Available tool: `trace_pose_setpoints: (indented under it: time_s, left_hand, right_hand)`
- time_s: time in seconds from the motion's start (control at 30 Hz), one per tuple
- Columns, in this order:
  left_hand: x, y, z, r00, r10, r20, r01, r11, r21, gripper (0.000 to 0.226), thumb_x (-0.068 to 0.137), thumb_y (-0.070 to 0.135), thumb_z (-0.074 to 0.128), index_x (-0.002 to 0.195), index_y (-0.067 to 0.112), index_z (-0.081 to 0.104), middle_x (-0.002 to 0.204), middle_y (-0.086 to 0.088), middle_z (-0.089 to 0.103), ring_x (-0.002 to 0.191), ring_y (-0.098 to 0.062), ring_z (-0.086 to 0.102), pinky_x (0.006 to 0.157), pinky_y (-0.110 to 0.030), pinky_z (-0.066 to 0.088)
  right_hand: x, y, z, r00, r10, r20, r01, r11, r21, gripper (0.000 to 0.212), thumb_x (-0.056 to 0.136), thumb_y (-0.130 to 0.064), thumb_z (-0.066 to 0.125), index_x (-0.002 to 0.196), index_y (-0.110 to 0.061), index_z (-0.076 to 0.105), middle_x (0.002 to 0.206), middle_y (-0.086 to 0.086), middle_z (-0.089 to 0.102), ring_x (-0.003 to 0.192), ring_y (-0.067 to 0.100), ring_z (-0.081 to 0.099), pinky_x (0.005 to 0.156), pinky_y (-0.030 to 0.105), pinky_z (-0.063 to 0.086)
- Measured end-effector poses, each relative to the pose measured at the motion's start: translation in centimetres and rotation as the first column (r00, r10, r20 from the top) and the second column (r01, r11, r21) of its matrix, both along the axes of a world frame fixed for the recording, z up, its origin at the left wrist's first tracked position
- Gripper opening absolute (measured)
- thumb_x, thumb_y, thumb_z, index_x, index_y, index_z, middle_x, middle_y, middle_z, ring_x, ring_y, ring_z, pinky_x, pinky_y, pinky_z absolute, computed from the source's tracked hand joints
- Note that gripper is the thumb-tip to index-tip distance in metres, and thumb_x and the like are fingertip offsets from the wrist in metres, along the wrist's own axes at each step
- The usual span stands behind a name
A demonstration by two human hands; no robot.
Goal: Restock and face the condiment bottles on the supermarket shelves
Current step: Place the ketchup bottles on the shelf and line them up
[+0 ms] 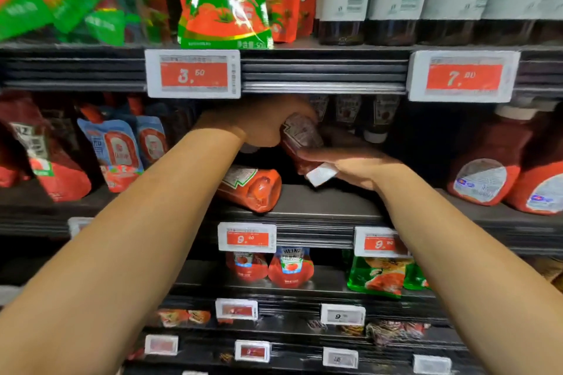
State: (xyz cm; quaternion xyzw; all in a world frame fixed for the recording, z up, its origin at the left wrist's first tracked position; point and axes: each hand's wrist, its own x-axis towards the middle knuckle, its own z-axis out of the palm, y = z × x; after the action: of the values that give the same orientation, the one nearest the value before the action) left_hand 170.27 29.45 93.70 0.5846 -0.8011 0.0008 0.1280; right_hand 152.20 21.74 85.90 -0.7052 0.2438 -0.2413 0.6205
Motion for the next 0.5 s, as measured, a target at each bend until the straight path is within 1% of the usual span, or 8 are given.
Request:
trace_pose_setpoints:
  time_s: [0.07,0.13,0.2,0.27,0.33,0.4,0.47,0.5]
  left_hand:
    - [0.1,-0.5,-0.5,0.994,-0.100,-0.044,0.088,0.972,-0.216,0.053,0.078,0.023,0.053,0.129,0.010,0.063,0.123,0.004,0.056,0.120,-0.005,0.046,0.105,-0.009,0.031]
    - [0.3,-0.8,-1.2,0.990,-0.017,-0.142,-0.031,0.944,-0.328,0.046,0.083,0.009,0.059,0.127,-0.004,0.061,0.119,-0.013,0.063,0.118,-0.008,0.048,0.099,-0.008,0.031]
    - [0.4,-1.1,-1.3,0.932,0.222,-0.286,-0.287,0.934,-0.211,0.049,0.083,-0.002,0.061,0.132,0.001,0.058,0.125,-0.022,0.063,0.121,-0.031,0.055,0.091,-0.024,0.035]
    - [1.0,-1.9,-1.7,0.866,0.373,-0.332,-0.418,0.906,-0.073,0.050,0.087,0.000,0.059,0.135,0.007,0.056,0.132,-0.020,0.060,0.123,-0.034,0.055,0.088,-0.027,0.034]
    - [1.0,-2.2,-1.8,0.840,0.360,-0.406,-0.408,0.912,-0.035,0.044,0.086,-0.001,0.059,0.129,0.012,0.061,0.123,-0.014,0.063,0.113,-0.027,0.058,0.085,-0.024,0.038]
    - [1.0,-2.3,-2.3,0.789,0.311,-0.530,-0.373,0.928,-0.010,0.029,0.082,-0.003,0.061,0.101,0.019,0.066,0.095,0.000,0.067,0.086,-0.009,0.062,0.068,-0.014,0.042]
    - [1.2,-2.3,-3.1,0.662,0.268,-0.700,-0.346,0.938,0.031,0.016,0.073,0.004,0.064,0.073,0.020,0.064,0.068,0.010,0.065,0.061,0.005,0.060,0.055,-0.009,0.042]
    - [1.2,-2.3,-3.3,0.571,0.261,-0.779,-0.339,0.939,0.066,0.010,0.068,0.011,0.065,0.068,0.022,0.066,0.065,0.010,0.068,0.060,0.003,0.063,0.059,-0.012,0.046]
  right_hand:
    - [0.6,-0.6,0.1,1.000,0.007,0.017,-0.006,0.999,-0.048,0.055,0.081,-0.012,0.082,0.132,-0.016,0.063,0.122,0.004,0.074,0.113,0.019,0.070,0.098,0.034,0.053]
    - [1.4,-0.8,0.2,0.999,0.024,0.046,-0.019,0.993,-0.113,0.062,0.079,-0.005,0.083,0.136,-0.013,0.059,0.129,0.007,0.070,0.123,0.021,0.065,0.108,0.036,0.048]
    - [2.2,-1.0,0.2,0.996,-0.007,0.092,0.025,0.981,-0.192,0.064,0.077,0.001,0.081,0.135,-0.009,0.057,0.132,0.013,0.067,0.127,0.028,0.062,0.113,0.043,0.045]
    - [2.9,-1.4,0.1,0.993,-0.043,0.106,0.068,0.966,-0.249,0.058,0.081,0.006,0.078,0.134,-0.002,0.056,0.131,0.020,0.066,0.127,0.033,0.061,0.114,0.051,0.044]
    - [3.3,-1.8,-0.2,0.991,-0.102,0.081,0.122,0.947,-0.298,0.058,0.082,-0.001,0.081,0.135,0.000,0.058,0.130,0.019,0.067,0.126,0.034,0.062,0.113,0.053,0.043]
    - [3.6,-2.1,-0.5,0.985,-0.162,0.058,0.172,0.918,-0.358,0.059,0.080,-0.009,0.085,0.133,-0.003,0.061,0.128,0.016,0.069,0.124,0.032,0.063,0.112,0.052,0.044]
    - [3.9,-2.1,-0.8,0.982,-0.179,0.065,0.191,0.902,-0.387,0.057,0.080,-0.008,0.085,0.132,-0.002,0.062,0.126,0.015,0.069,0.122,0.029,0.064,0.111,0.049,0.046]
    - [4.0,-2.1,-1.0,0.981,-0.182,0.073,0.196,0.895,-0.401,0.054,0.081,-0.007,0.084,0.130,-0.001,0.063,0.124,0.014,0.070,0.119,0.025,0.066,0.109,0.044,0.048]
